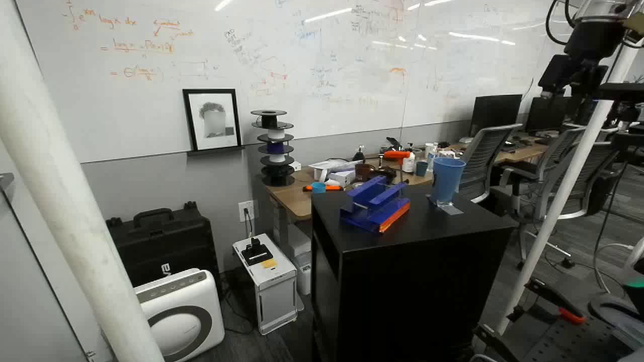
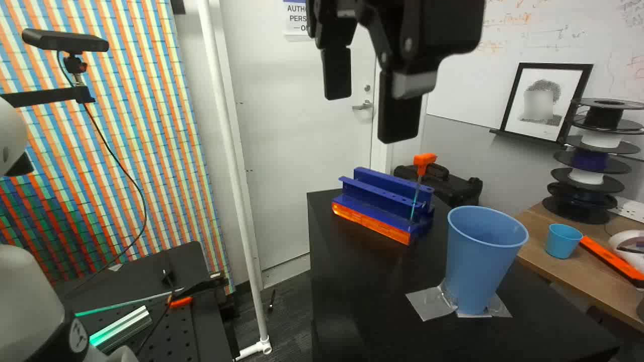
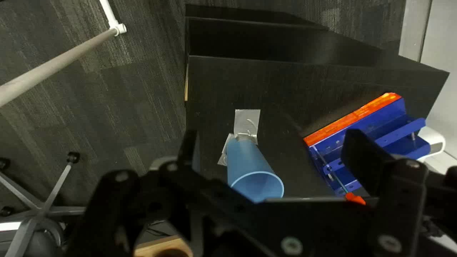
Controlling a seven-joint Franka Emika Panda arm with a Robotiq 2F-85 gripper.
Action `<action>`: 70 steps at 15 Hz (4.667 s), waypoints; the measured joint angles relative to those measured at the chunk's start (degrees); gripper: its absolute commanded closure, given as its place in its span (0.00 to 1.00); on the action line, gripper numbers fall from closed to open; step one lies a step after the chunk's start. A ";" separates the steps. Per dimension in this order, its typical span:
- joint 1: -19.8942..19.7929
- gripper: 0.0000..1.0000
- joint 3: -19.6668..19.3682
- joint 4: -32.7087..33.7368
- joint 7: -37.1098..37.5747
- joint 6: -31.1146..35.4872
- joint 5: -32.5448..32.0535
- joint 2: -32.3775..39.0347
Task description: Put the orange object in the dark blue cup
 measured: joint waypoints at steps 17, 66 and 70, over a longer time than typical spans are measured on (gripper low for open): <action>10.36 0.00 2.55 19.22 -5.63 4.26 3.23 26.73; 3.39 0.89 10.72 56.13 -5.77 -22.42 -6.12 57.63; 2.90 0.88 10.81 56.12 -5.31 -19.08 -6.16 62.95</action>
